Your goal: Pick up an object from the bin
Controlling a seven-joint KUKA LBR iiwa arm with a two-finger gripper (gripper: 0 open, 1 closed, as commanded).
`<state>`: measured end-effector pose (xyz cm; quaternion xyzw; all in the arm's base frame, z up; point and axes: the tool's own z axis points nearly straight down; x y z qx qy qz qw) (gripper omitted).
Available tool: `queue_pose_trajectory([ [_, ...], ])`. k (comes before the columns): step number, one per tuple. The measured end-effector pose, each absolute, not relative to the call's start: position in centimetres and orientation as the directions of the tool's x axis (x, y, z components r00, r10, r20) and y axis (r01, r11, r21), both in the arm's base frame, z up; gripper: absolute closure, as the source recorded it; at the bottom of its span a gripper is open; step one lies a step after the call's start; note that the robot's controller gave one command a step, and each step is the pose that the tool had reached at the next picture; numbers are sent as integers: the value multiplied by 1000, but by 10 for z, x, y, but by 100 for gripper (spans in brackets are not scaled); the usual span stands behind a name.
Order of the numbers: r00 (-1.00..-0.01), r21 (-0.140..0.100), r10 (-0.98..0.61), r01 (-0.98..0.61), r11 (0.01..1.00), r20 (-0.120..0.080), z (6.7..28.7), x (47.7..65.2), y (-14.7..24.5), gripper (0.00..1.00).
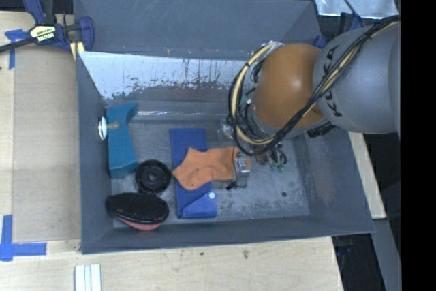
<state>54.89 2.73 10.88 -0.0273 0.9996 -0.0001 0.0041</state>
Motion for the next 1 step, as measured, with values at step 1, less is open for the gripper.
queue_pose_trajectory([
  [1, -998, 0, -62, -62, 998, 1, 78, 553, 39, 0],
])
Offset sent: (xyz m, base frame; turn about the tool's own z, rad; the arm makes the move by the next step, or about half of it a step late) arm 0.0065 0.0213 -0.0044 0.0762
